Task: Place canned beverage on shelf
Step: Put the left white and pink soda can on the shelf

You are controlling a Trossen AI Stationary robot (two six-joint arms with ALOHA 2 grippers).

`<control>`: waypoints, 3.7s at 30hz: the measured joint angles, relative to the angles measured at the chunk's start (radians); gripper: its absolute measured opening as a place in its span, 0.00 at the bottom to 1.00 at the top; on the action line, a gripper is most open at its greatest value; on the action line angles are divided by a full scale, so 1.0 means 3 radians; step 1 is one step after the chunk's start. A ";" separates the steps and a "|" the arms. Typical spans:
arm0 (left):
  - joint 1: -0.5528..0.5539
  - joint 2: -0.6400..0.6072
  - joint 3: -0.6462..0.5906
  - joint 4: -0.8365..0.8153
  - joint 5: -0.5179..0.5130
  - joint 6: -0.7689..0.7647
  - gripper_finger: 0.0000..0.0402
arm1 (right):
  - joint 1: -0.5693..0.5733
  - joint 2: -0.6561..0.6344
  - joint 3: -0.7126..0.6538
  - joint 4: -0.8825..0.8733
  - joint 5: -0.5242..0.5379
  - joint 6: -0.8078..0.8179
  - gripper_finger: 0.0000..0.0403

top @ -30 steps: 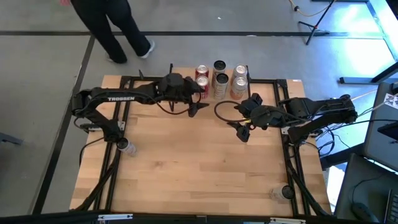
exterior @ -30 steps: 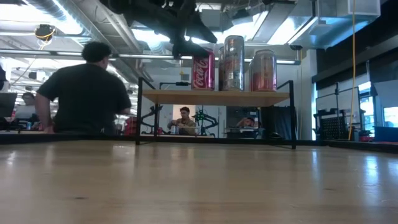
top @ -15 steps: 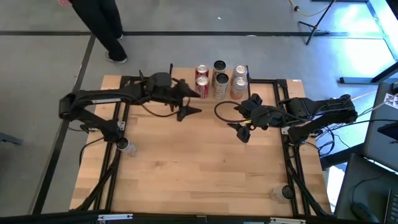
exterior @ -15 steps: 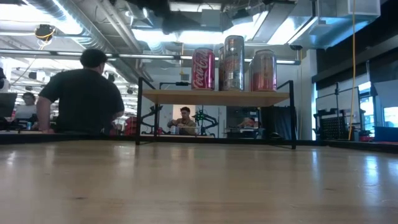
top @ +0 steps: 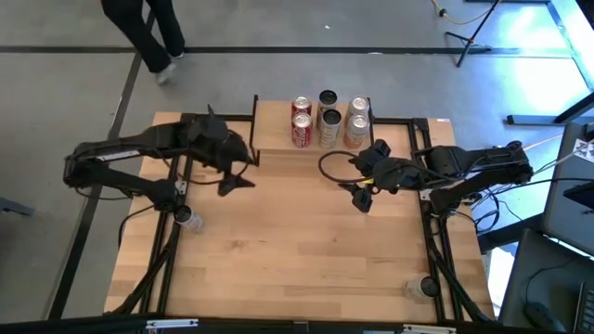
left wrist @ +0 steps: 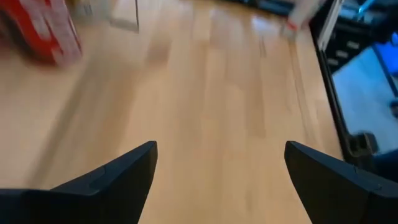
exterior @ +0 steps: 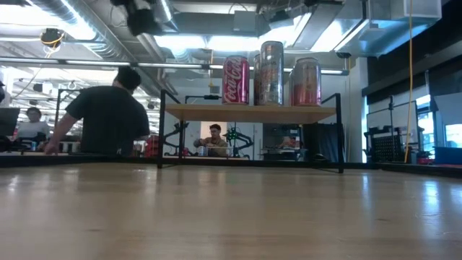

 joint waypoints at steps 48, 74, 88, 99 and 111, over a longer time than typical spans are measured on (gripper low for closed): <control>-0.1448 -0.0455 0.0000 -0.2664 -0.0570 -0.3041 0.85 | 0.0000 0.0123 0.0001 -0.0117 -0.0143 -0.0581 0.84; -0.2178 -0.0455 -0.0378 -0.2663 -0.0525 -0.3568 0.85 | -0.0001 0.0123 -0.0001 -0.0116 -0.0317 -0.0642 0.84; -0.2252 -0.0362 -0.0888 -0.2191 -0.0470 -0.3349 0.84 | -0.0001 0.0123 -0.0001 -0.0108 -0.0307 -0.0643 0.84; -0.2250 -0.0211 -0.0919 -0.2069 -0.0463 -0.2897 0.57 | -0.0001 0.0123 -0.0001 -0.0096 -0.0307 -0.0643 0.84; -0.2172 -0.0203 -0.0602 -0.2017 -0.0489 -0.2837 0.57 | 0.0000 0.0123 -0.0001 -0.0075 -0.0309 -0.0643 0.84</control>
